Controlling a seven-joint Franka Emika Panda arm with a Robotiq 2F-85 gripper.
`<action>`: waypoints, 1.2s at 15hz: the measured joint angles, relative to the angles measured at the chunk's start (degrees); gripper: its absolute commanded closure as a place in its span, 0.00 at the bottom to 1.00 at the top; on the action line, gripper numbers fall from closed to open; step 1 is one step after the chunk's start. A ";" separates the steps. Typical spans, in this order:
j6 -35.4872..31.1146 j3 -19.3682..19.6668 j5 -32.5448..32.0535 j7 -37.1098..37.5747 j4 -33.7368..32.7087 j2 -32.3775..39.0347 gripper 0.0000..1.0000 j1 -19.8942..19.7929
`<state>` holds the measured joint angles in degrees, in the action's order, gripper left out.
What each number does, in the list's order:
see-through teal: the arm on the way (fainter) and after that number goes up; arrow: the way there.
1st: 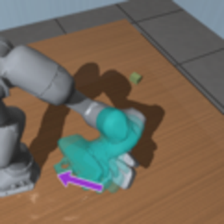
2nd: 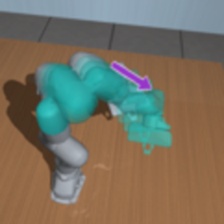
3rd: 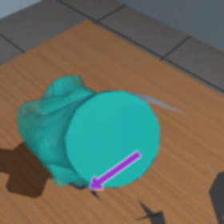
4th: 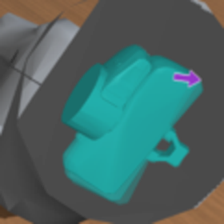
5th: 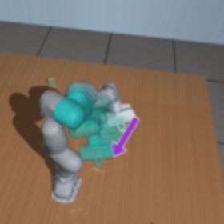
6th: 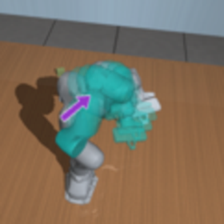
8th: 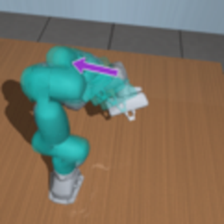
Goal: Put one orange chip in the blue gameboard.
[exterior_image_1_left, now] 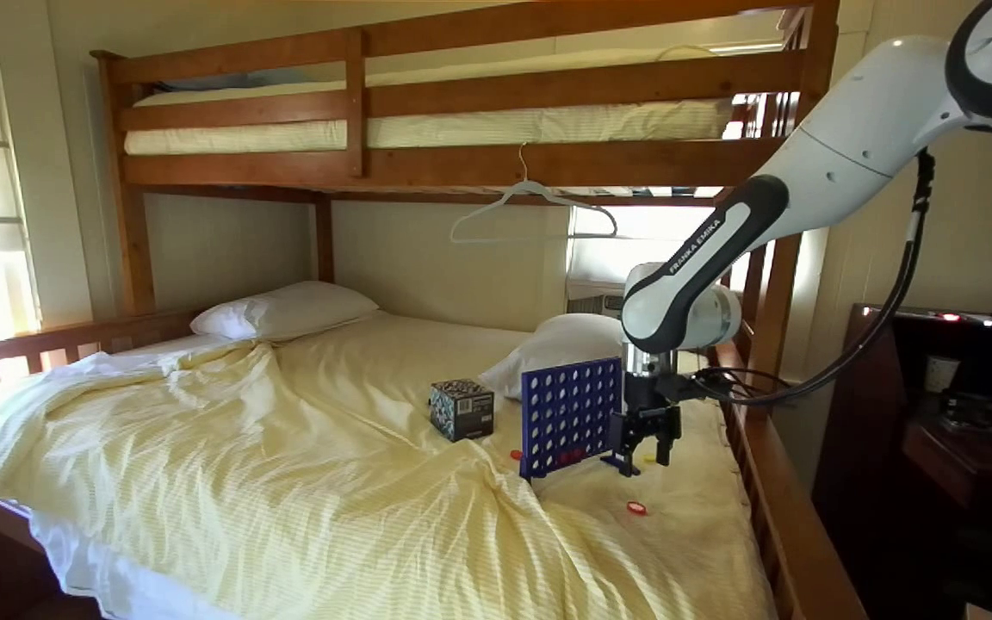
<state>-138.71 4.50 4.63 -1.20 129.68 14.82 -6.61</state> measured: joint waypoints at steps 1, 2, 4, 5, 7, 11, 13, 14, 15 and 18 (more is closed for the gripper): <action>-1.52 -0.01 0.47 -1.27 -0.14 1.05 0.00 -0.28; -2.89 -0.06 0.74 -2.43 -0.30 2.09 0.00 -0.53; -4.99 -0.32 0.99 -4.25 -0.72 4.00 0.00 -0.91; -5.77 -0.46 1.00 -4.85 -1.07 4.96 0.00 -1.05; -7.26 -0.77 1.00 -5.42 -1.83 6.75 0.00 -1.29; -9.25 -1.00 0.98 -5.46 -3.59 9.73 0.00 -1.30; -9.89 -1.09 0.94 -5.46 -4.45 11.00 0.01 -1.30; -10.10 -1.11 0.94 -5.52 -4.90 11.60 0.04 -1.30; -10.16 -1.11 0.94 -5.60 -5.32 12.15 0.04 -1.30; -10.17 -1.10 0.87 -5.90 -6.40 13.61 0.09 -1.36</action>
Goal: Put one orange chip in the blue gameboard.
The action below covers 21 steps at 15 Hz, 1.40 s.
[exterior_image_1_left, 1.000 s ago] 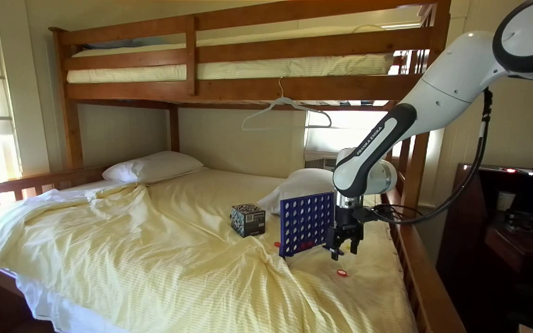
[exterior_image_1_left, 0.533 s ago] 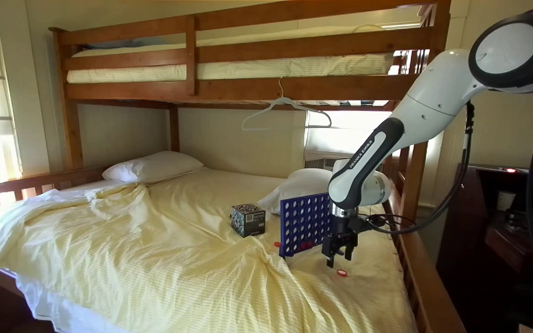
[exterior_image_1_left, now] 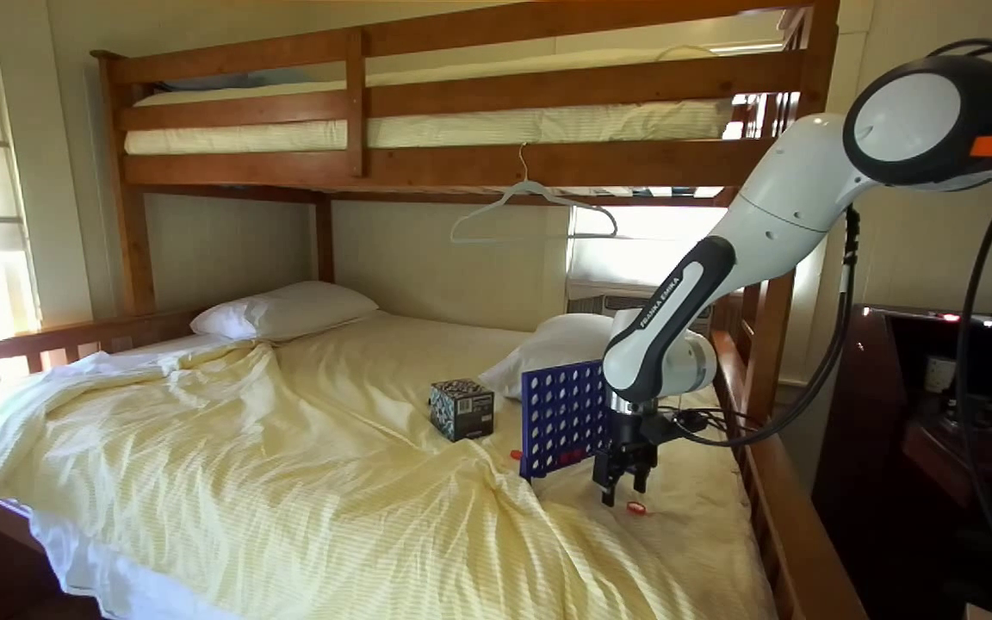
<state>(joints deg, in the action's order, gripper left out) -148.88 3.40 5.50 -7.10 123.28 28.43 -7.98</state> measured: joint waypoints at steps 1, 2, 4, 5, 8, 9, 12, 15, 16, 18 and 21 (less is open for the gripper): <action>0.00 0.05 -0.08 -0.11 -0.23 0.38 0.08 -0.03; 0.00 0.11 -0.23 -0.18 -0.53 0.78 0.11 -0.05; 0.01 0.25 -0.51 -0.33 -0.92 1.46 0.17 -0.08; 0.02 0.33 -0.72 -0.35 -1.05 1.68 0.22 -0.08; 0.03 0.52 -1.32 -0.52 -1.26 2.24 0.32 -0.19; 0.03 0.57 -1.40 -0.65 -1.27 2.39 0.38 -0.22; 0.03 0.59 -1.46 -1.20 -1.27 2.69 0.33 -0.41; 0.05 0.59 -1.46 -1.81 -1.27 2.72 0.35 -0.63; 0.05 0.59 -1.47 -1.99 -1.27 2.72 0.42 -0.70; 0.05 0.59 -1.47 -2.30 -1.27 2.72 0.60 -0.80; 0.05 0.59 -1.47 -2.58 -1.30 2.72 0.49 -0.88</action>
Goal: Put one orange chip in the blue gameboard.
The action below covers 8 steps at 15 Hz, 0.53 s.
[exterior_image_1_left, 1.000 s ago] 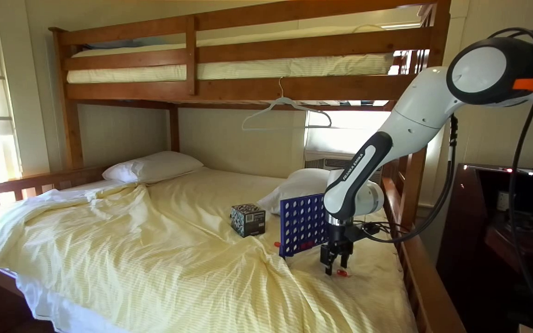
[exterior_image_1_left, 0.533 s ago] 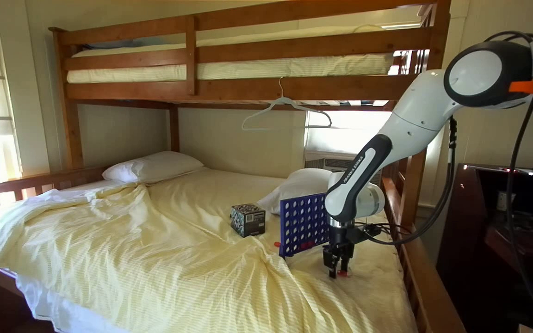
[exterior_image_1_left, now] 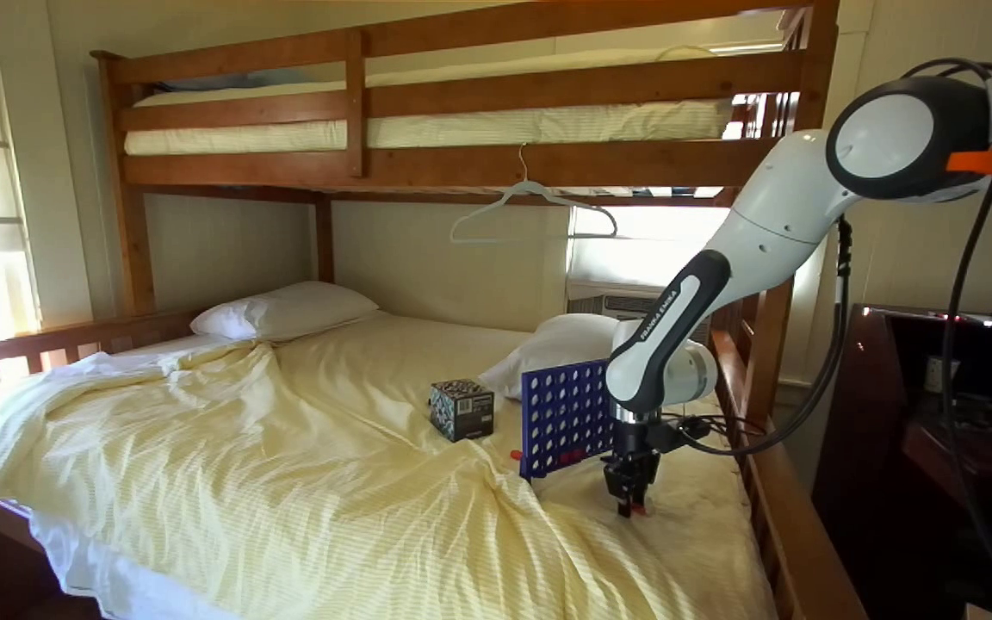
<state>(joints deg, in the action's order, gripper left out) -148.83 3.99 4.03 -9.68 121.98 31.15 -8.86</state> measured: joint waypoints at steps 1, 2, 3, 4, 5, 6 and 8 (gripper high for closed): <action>0.00 0.00 0.00 -0.01 -0.02 0.00 0.35 0.00; 0.00 0.00 0.00 -0.02 -0.03 0.00 0.30 0.00; 0.00 0.00 0.00 -0.02 -0.03 0.00 0.24 0.00; 0.00 0.00 0.00 -0.02 -0.04 0.00 0.18 -0.01; 0.00 0.00 0.00 -0.02 -0.04 0.00 0.10 -0.03; 0.00 0.00 0.00 -0.02 -0.04 0.00 0.04 -0.05; 0.00 0.01 0.00 -0.03 -0.04 -0.02 0.14 -0.11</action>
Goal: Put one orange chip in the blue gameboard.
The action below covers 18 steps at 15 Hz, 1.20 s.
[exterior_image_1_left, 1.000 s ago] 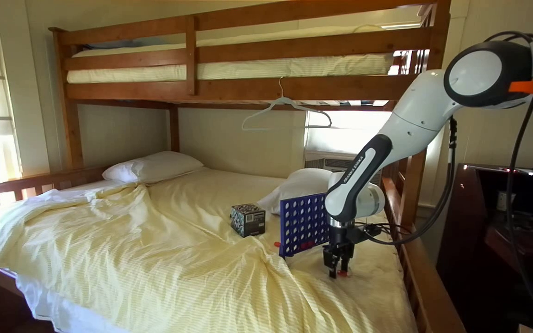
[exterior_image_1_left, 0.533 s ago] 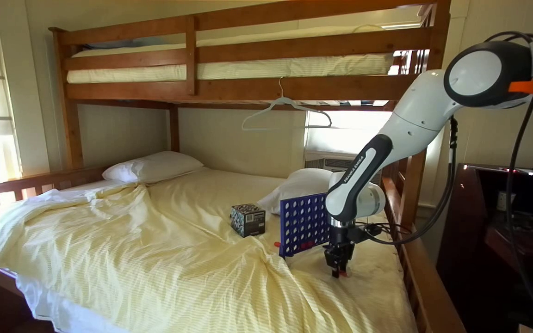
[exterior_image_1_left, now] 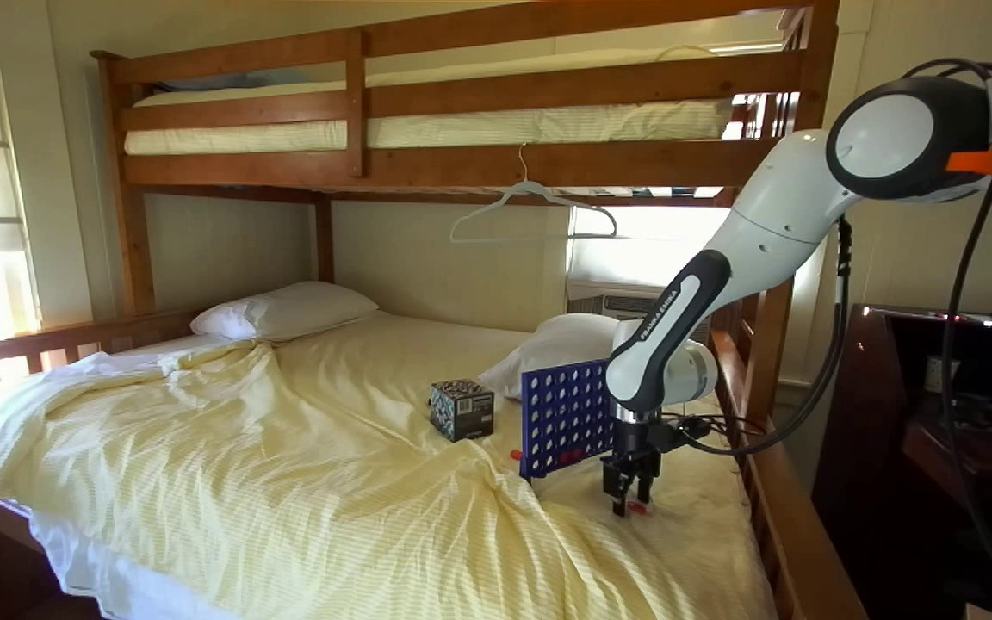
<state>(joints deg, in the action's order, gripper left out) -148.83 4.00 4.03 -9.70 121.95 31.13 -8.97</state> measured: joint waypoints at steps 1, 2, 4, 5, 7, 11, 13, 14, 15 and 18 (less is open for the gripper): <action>0.00 0.00 0.00 0.00 0.00 -0.02 0.16 -0.04; 0.00 0.00 0.00 -0.06 0.00 -0.05 0.21 -0.09; 0.00 0.00 0.00 -0.13 0.00 -0.12 0.23 -0.22; 0.00 0.00 0.00 -0.16 0.00 -0.17 0.23 -0.31; 0.00 0.00 0.00 -0.28 0.00 -0.35 0.24 -0.49; 0.00 0.00 0.00 -0.63 0.00 -0.69 0.64 -0.62; -0.01 0.00 0.00 -0.81 0.00 -0.81 0.69 -0.63; -0.01 0.00 0.00 -0.89 0.00 -0.83 0.71 -0.63; -0.01 0.00 0.00 -0.94 0.00 -0.83 0.72 -0.63; -0.01 0.00 -0.01 -1.00 0.00 -0.84 0.64 -0.62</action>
<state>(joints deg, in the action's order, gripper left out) -148.84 4.00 4.03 -10.70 121.95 30.30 -9.59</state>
